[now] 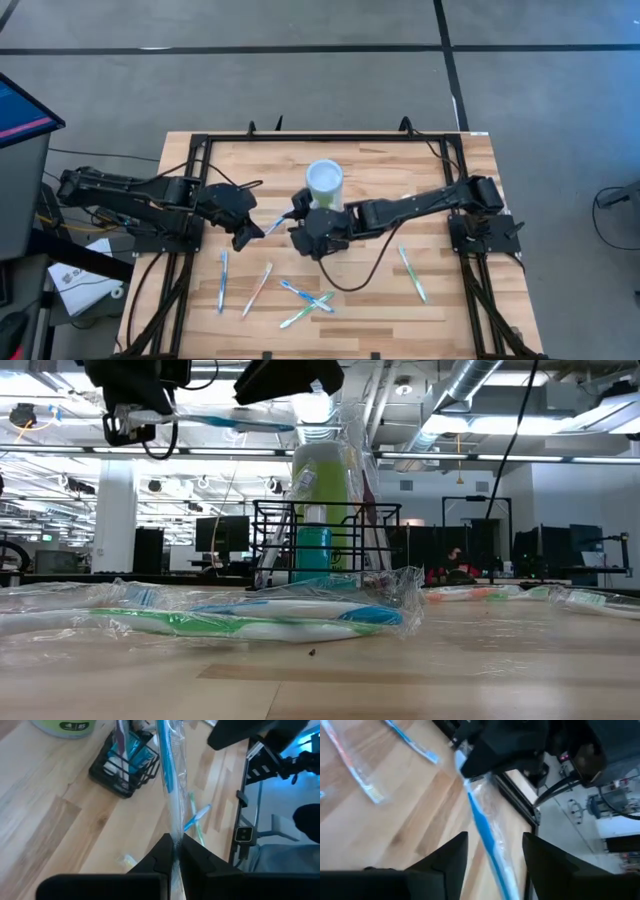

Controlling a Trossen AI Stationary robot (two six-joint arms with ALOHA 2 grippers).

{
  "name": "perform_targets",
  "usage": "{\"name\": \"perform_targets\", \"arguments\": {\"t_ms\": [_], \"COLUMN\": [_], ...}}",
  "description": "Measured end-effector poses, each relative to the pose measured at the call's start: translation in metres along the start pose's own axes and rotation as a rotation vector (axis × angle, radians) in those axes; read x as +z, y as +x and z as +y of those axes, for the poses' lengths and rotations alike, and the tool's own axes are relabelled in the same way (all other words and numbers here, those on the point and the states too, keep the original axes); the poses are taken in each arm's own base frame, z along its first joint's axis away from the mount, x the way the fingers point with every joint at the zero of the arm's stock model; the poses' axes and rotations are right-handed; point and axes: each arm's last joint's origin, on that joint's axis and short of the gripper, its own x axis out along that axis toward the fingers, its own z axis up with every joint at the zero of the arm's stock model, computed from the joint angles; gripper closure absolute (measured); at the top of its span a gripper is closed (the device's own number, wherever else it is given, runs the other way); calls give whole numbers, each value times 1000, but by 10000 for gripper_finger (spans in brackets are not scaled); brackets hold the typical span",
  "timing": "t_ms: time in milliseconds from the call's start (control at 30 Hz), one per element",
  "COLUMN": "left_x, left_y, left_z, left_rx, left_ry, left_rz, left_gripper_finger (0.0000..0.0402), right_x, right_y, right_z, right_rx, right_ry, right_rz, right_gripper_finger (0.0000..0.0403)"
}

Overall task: Pick & Place toothbrushing station
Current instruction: Put the top left blue toothbrush into the wire organizer

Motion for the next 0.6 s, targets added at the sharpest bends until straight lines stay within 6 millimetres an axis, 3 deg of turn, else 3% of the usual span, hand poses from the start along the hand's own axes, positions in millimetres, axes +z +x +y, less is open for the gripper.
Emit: {"name": "perform_targets", "arguments": {"t_ms": [400,600], "left_x": [1,2], "left_y": [0,0], "left_z": [-1,-2], "left_rx": [-23,-31], "left_ry": [1,3], "left_rz": [0,-7], "left_gripper_finger": [392,389], "right_x": [-4,-1], "right_y": [27,30], "right_z": [16,16], "right_rx": [-39,-62], "right_ry": [-104,-108], "right_rz": [39,7], "right_gripper_finger": [215,217]}}
